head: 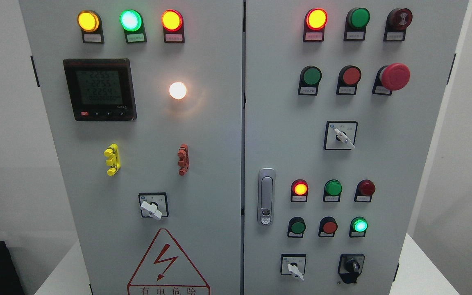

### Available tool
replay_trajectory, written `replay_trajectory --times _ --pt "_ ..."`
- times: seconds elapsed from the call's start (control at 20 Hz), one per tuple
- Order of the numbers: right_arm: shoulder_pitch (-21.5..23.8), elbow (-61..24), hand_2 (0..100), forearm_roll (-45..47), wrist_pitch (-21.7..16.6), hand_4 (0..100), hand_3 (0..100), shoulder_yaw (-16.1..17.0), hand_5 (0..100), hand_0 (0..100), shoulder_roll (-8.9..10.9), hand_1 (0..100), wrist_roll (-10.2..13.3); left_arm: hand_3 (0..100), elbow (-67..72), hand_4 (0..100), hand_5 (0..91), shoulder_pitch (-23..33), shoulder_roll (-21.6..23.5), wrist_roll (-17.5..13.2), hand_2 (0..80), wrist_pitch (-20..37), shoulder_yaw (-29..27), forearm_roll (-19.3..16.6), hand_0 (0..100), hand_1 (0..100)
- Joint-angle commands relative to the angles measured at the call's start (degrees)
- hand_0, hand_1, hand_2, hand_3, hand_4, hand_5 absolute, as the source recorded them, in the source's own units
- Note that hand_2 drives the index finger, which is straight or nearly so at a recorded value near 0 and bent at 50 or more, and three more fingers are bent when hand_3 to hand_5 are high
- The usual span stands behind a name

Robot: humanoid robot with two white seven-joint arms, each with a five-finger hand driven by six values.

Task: Trip black knob to open circuit

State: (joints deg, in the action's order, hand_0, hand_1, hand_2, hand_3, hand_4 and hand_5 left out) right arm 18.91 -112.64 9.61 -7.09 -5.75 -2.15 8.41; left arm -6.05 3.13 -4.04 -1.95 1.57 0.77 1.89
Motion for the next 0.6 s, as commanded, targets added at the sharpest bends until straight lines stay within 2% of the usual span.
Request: replay_trajectory --times 0.0,0.55 --pt "-0.1 -1.5 0 0.1 -0.8 16 24 -0.1 8 0 -0.05 9 -0.4 0 0.0 0 0.0 -0.1 -0.1 0.0 0.0 0.1 -0.1 0.1 12 39" --pt "0.7 -1.5 0 0.1 -0.9 9 18 -0.1 0 0 -0.14 5 -0.6 0 0.0 0 0.0 -0.1 -0.1 0.0 0.0 0.1 -0.1 0.1 12 39"
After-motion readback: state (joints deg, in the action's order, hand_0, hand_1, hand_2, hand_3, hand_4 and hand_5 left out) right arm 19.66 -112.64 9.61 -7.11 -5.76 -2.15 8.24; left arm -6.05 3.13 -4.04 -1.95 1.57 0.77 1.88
